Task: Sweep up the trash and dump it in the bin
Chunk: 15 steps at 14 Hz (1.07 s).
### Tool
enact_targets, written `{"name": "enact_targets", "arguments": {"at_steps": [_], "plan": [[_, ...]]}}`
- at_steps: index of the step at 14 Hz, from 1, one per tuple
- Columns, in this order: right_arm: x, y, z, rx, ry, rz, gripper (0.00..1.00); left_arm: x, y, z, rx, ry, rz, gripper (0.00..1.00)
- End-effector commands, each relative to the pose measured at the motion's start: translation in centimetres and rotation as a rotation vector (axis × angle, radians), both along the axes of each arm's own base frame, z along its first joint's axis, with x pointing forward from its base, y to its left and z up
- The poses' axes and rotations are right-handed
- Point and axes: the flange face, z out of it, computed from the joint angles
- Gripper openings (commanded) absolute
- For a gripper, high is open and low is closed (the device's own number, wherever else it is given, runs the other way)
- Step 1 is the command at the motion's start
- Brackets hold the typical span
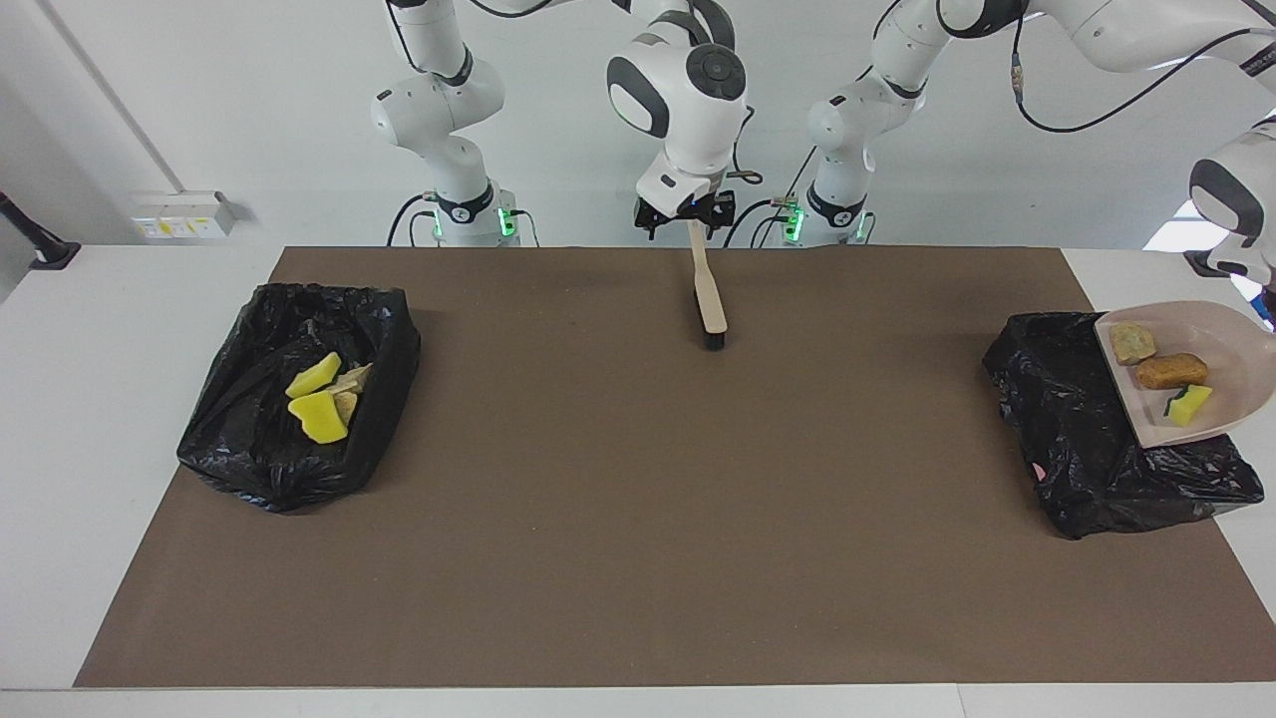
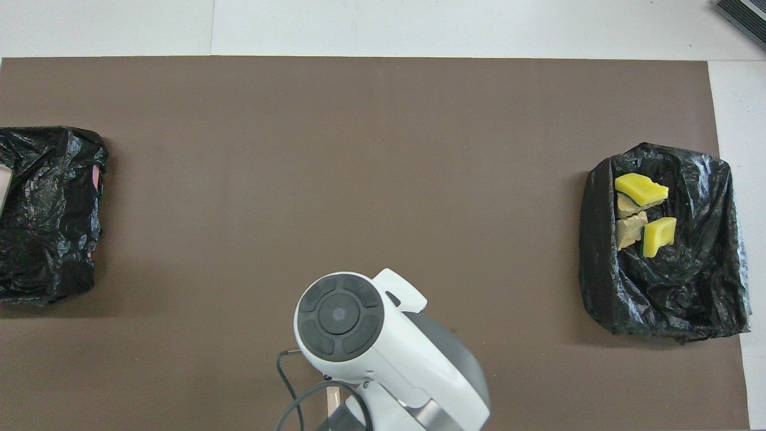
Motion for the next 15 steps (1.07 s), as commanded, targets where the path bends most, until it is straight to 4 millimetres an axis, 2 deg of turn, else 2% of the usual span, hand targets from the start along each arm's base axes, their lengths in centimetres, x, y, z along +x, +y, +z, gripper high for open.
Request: {"name": "enact_targets", "arguments": {"at_steps": [1, 3, 5, 8, 10, 11, 12, 14, 15], "plan": [[1.2, -2.6, 3.4, 0.000, -0.006, 0.085, 1.00, 0.7, -1.4, 0.9, 0.101, 0.019, 0.025, 0.00], [2.8, -7.1, 6.9, 0.034, -0.051, 0.096, 1.00, 0.9, -2.4, 1.2, 0.173, 0.033, 0.046, 0.00], [4.9, -11.7, 9.1, 0.078, -0.087, 0.149, 1.00, 1.2, -3.3, 2.0, 0.253, 0.048, 0.054, 0.00], [7.4, -17.5, 10.5, 0.120, -0.116, 0.248, 1.00, 0.7, -3.3, 4.4, 0.303, 0.050, 0.077, 0.00], [8.1, -19.7, 11.0, 0.084, -0.135, 0.289, 1.00, 0.1, -3.3, 5.3, 0.328, 0.068, 0.105, 0.00], [8.4, -20.3, 11.1, 0.039, -0.146, 0.332, 1.00, 0.4, -4.6, 5.5, 0.362, 0.078, 0.086, 0.00], [8.8, -21.5, 12.0, 0.012, -0.161, 0.360, 1.00, 0.4, -5.3, 5.4, 0.378, 0.073, 0.097, 0.00], [9.5, -23.6, 13.6, 0.009, -0.168, 0.340, 1.00, 0.4, -5.6, 5.4, 0.410, 0.068, 0.124, 0.00], [9.9, -25.1, 13.7, 0.008, -0.167, 0.315, 1.00, 0.7, -6.8, 5.3, 0.416, 0.069, 0.108, 0.00]]}}
